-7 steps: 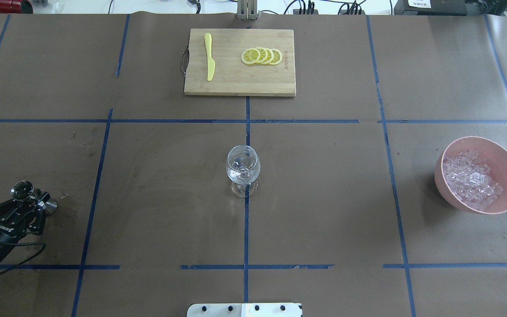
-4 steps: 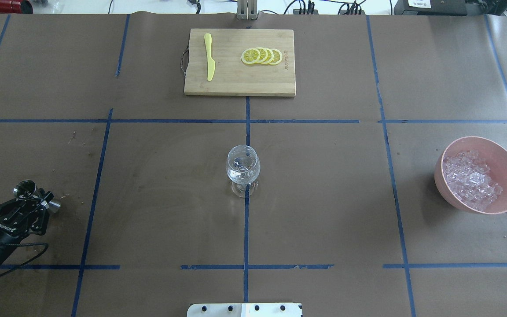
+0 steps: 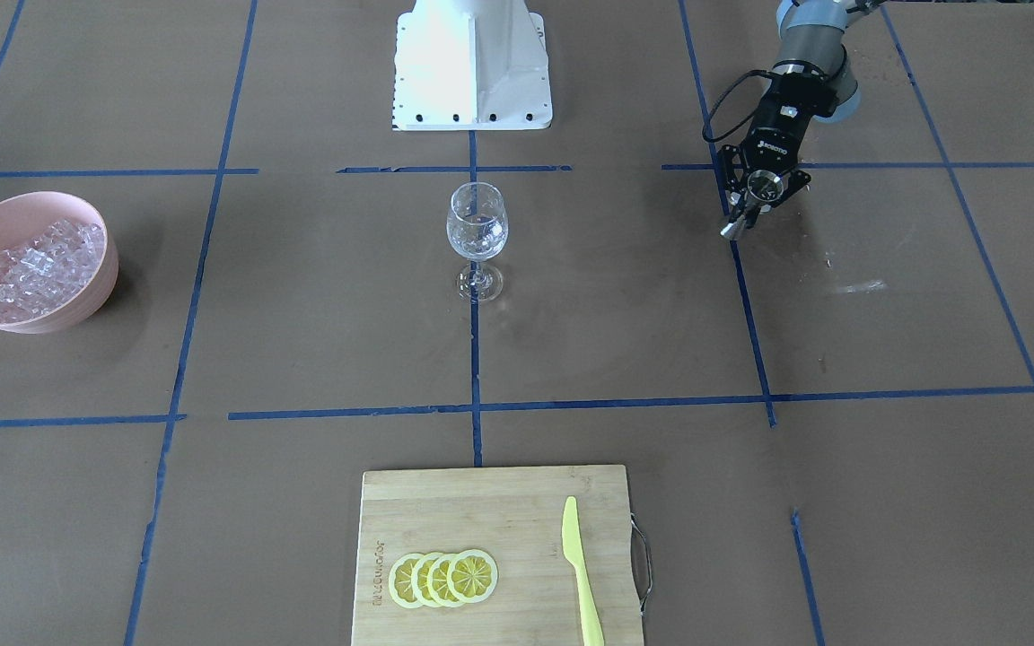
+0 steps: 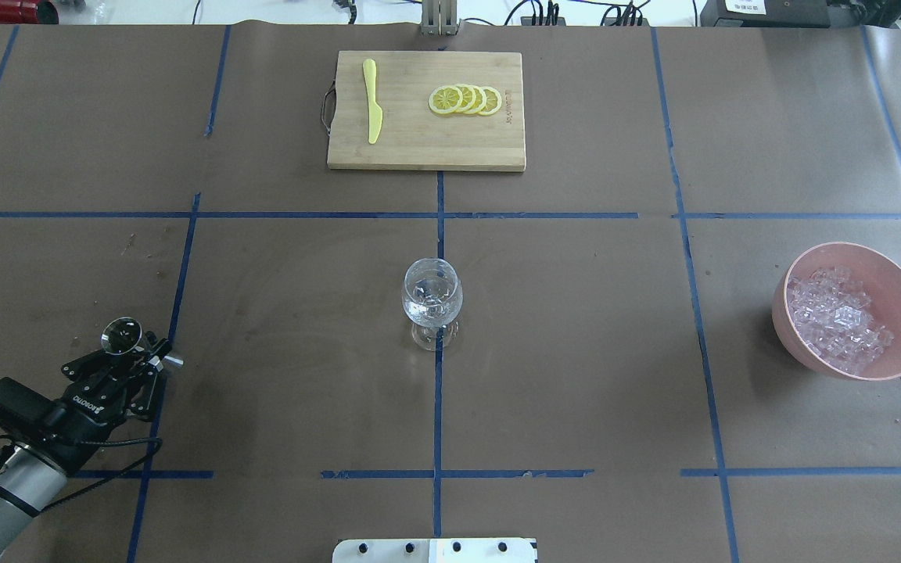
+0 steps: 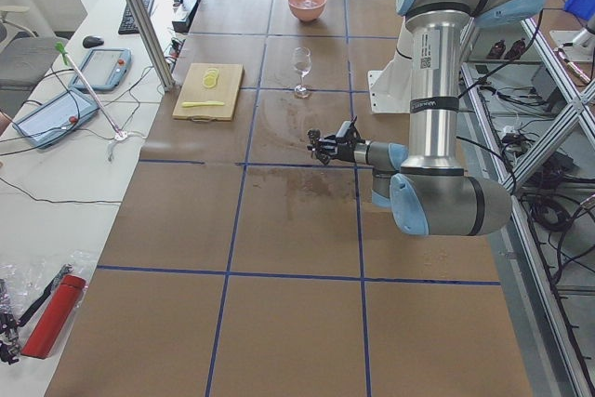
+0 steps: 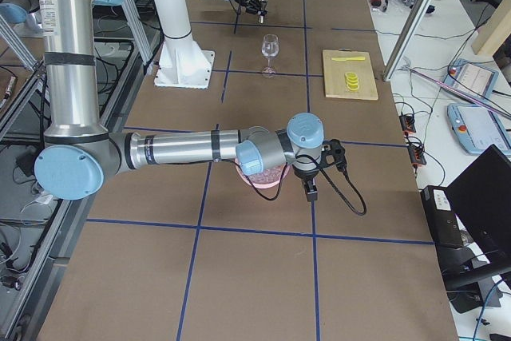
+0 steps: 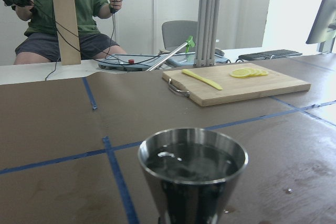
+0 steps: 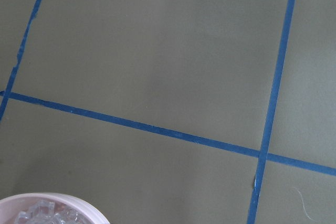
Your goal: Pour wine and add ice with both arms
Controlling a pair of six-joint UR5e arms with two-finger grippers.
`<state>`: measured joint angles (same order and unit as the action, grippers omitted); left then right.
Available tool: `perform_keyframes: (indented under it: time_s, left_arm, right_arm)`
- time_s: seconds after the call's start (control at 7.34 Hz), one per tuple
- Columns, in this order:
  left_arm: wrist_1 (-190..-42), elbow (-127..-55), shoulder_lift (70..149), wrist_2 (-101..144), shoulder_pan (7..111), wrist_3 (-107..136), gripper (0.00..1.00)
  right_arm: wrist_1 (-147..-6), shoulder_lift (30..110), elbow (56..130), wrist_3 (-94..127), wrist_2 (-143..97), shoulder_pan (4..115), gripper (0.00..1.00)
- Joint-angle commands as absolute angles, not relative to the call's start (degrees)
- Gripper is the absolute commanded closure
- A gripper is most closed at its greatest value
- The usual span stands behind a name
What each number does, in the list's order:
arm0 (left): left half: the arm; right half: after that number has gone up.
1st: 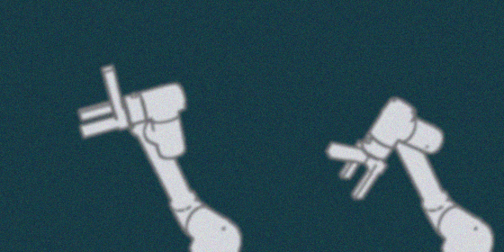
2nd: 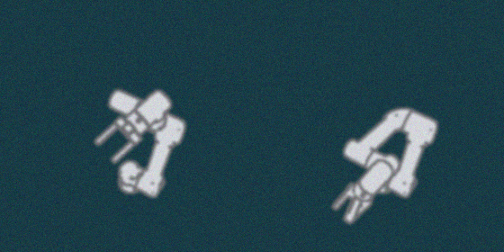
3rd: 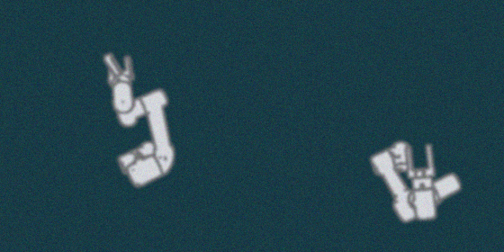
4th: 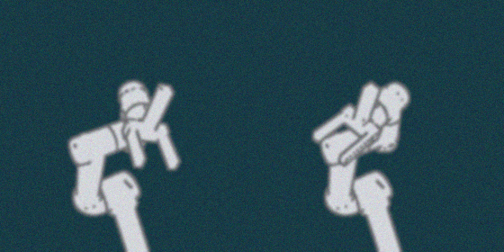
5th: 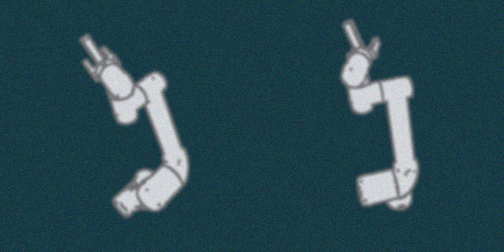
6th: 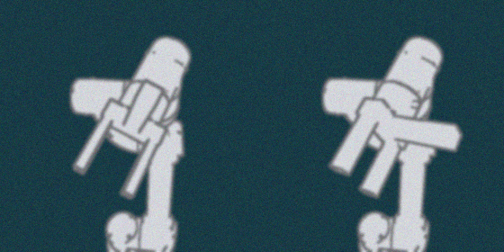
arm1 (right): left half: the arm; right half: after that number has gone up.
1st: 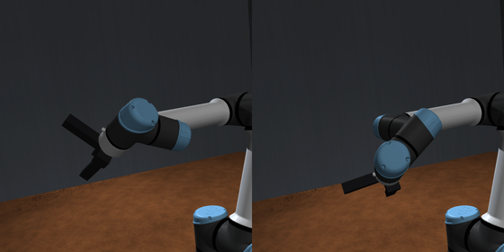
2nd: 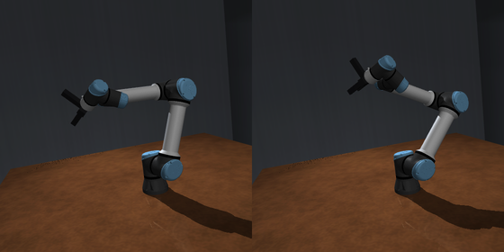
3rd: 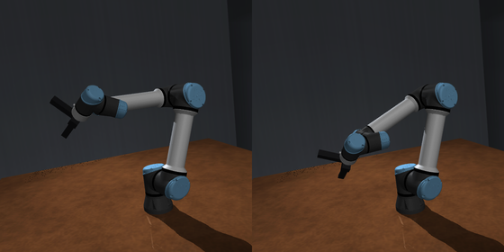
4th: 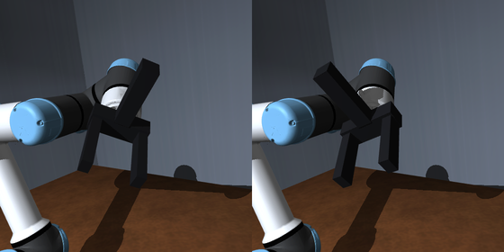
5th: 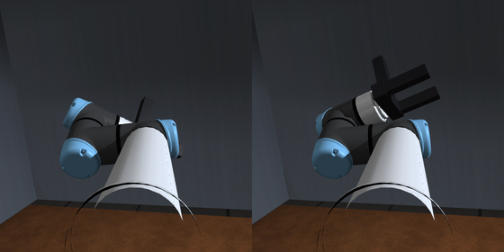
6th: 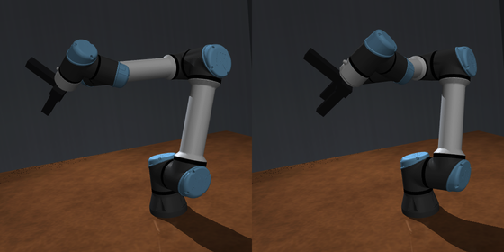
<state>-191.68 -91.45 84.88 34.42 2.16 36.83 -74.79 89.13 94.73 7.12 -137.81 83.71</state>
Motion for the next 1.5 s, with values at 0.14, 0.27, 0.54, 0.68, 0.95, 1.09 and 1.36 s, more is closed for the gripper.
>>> perform_keyframes:
  time_s: [0.14,0.27,0.54,0.68,0.95,1.09,1.36]
  left_arm:
    - [-188.72,-94.74,93.66,35.16,4.03,26.31,1.00]
    - [-182.52,-98.05,96.48,35.24,5.09,24.89,1.00]
    - [-171.17,-100.02,104.10,35.16,5.71,24.79,1.00]
    - [-169.64,-100.11,106.06,35.16,5.71,24.61,1.00]
    - [-169.54,-100.63,106.35,35.07,5.80,24.61,1.00]
    - [-169.28,-100.46,106.43,34.72,5.89,24.61,1.00]
    - [-163.15,-102.56,106.52,34.63,5.80,22.61,1.00]
  right_arm:
    - [-74.79,89.12,94.75,7.12,-137.81,83.41,0.00]
    - [-74.79,88.95,94.75,7.12,-137.81,83.41,0.00]
    - [-74.79,88.95,94.66,7.12,-137.81,83.32,0.00]
    - [-74.79,88.86,94.57,7.12,-137.81,83.15,0.00]
    - [-74.79,88.51,94.57,7.12,-137.72,82.97,0.00]
    - [-74.79,88.51,94.74,7.12,-137.72,82.97,0.00]
    - [-74.71,88.42,94.83,7.12,-137.72,82.79,0.00]
